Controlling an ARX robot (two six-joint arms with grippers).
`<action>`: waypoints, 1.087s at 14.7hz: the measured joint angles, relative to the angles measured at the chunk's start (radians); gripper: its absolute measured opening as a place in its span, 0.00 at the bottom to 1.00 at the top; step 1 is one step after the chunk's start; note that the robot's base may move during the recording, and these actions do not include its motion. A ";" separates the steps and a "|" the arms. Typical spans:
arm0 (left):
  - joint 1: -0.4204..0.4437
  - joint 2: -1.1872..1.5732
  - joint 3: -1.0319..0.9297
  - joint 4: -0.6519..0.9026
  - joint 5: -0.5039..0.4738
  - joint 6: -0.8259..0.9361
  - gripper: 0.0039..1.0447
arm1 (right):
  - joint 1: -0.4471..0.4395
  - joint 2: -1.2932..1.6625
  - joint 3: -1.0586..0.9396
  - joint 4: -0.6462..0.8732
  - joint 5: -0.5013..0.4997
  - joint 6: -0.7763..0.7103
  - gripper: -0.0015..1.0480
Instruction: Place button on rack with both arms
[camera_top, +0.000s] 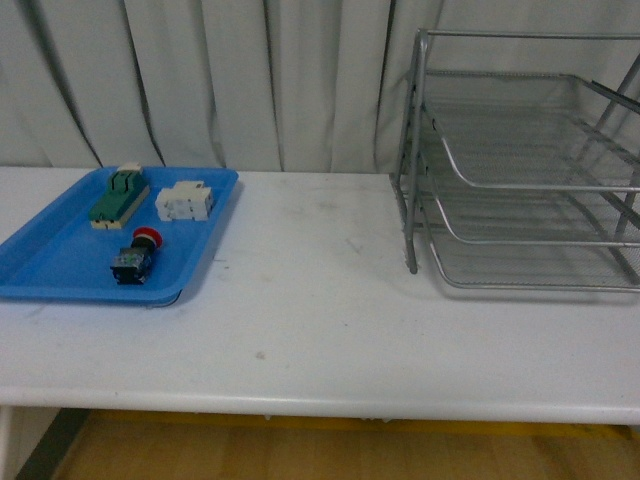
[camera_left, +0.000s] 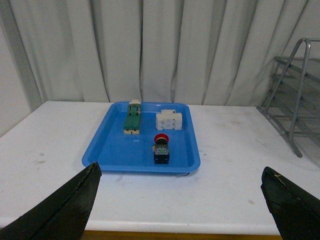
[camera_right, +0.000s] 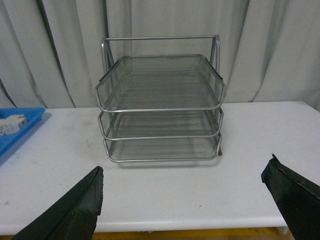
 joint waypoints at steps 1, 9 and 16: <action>0.000 0.000 0.000 0.000 0.000 0.000 0.94 | 0.000 0.000 0.000 0.000 0.000 0.000 0.94; 0.000 0.000 0.000 0.000 0.000 0.000 0.94 | 0.000 0.000 0.000 0.000 0.000 0.000 0.94; 0.000 0.000 0.000 0.000 0.000 0.000 0.94 | 0.000 0.000 0.000 0.000 0.000 0.000 0.94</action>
